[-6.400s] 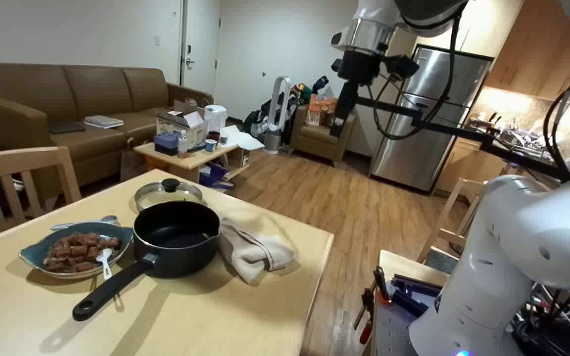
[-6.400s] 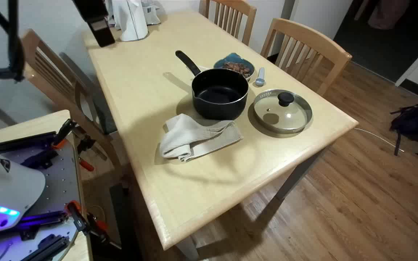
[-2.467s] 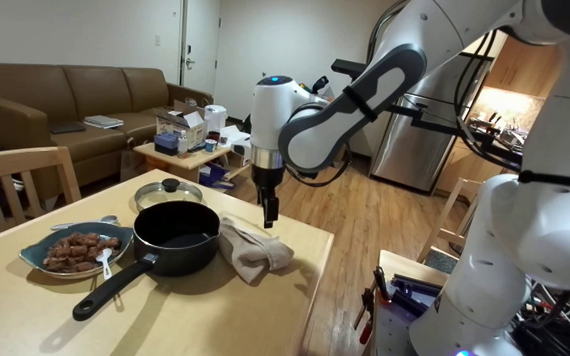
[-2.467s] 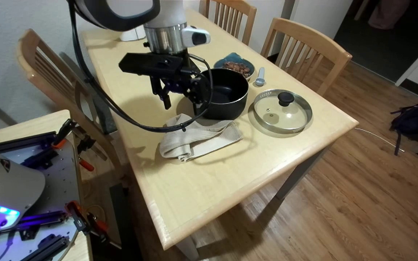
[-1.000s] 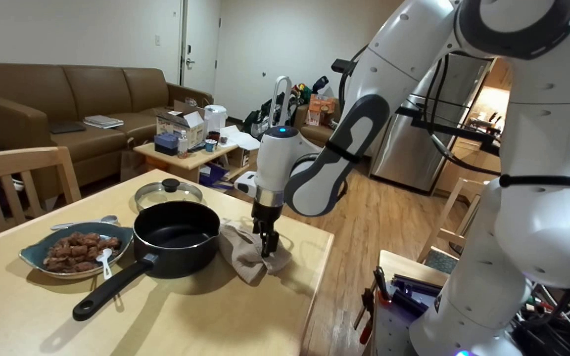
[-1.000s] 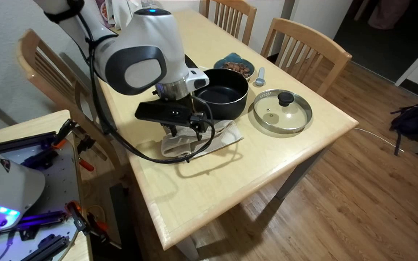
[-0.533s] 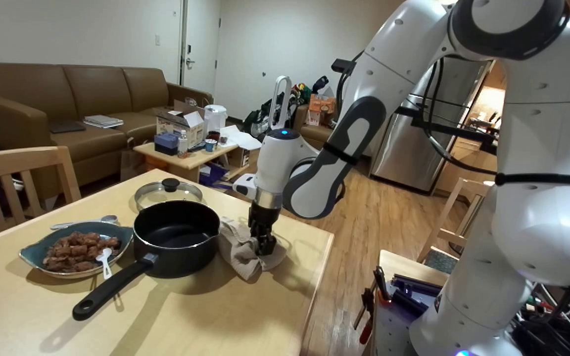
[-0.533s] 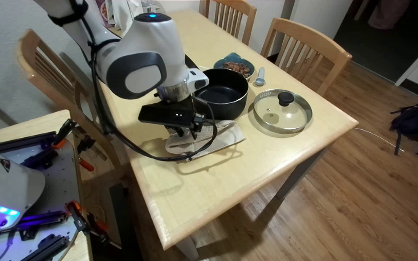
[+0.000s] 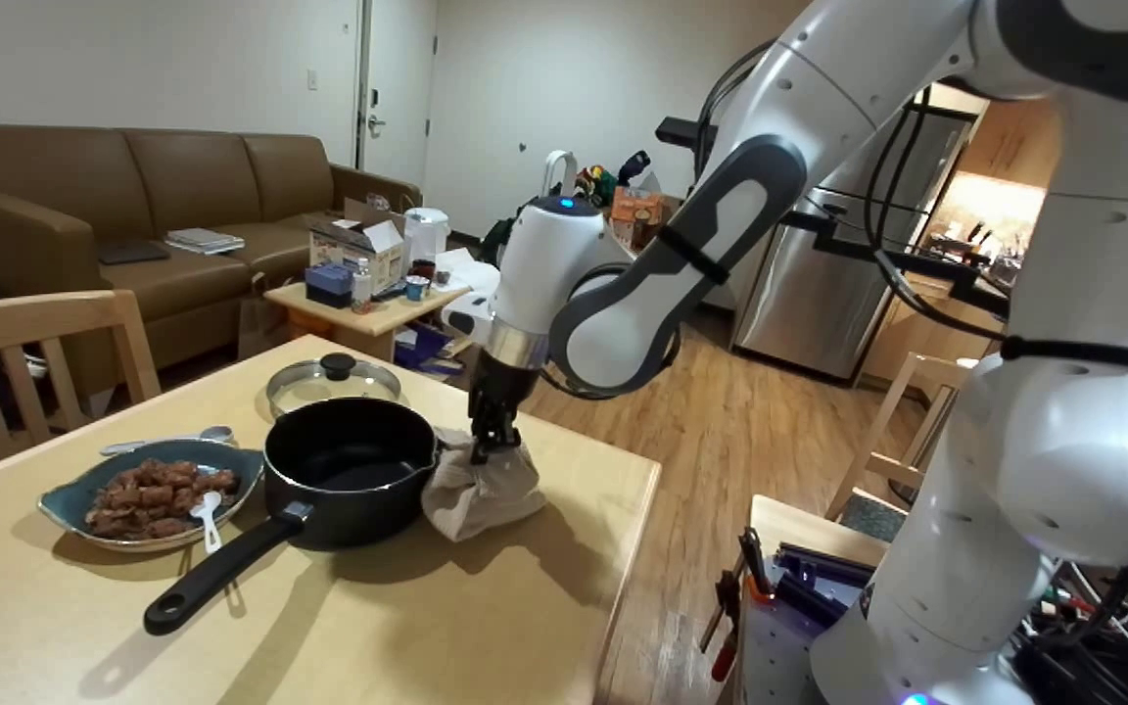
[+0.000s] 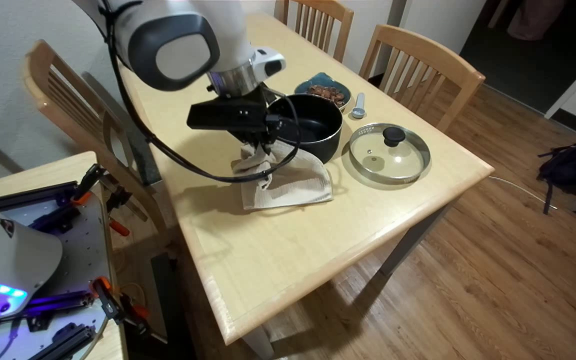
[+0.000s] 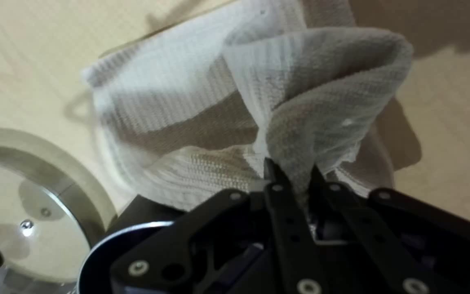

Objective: Put the brown towel in the black pot

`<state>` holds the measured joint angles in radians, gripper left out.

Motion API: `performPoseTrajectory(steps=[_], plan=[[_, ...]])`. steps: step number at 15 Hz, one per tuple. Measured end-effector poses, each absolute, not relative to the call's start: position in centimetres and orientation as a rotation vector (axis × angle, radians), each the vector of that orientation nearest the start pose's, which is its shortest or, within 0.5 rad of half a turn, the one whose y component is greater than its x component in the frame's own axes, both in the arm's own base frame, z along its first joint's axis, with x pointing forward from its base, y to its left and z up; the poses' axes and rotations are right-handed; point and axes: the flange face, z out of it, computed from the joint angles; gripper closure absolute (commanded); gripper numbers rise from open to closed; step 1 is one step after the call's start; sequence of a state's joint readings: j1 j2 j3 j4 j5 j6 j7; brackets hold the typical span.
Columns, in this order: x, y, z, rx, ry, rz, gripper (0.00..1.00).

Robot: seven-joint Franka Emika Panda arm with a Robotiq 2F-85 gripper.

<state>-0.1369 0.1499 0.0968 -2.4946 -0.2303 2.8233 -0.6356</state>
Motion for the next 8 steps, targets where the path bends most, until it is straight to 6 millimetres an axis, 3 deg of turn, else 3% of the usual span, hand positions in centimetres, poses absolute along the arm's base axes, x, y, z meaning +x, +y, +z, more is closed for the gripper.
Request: performPoseTrajectory(steps=[4, 8], plan=[[48.7, 0.1, 30.2, -3.043, -1.28, -0.301, 0.95], [48.1, -0.1, 34.4, -3.075, -1.242, -0.342, 0.95]])
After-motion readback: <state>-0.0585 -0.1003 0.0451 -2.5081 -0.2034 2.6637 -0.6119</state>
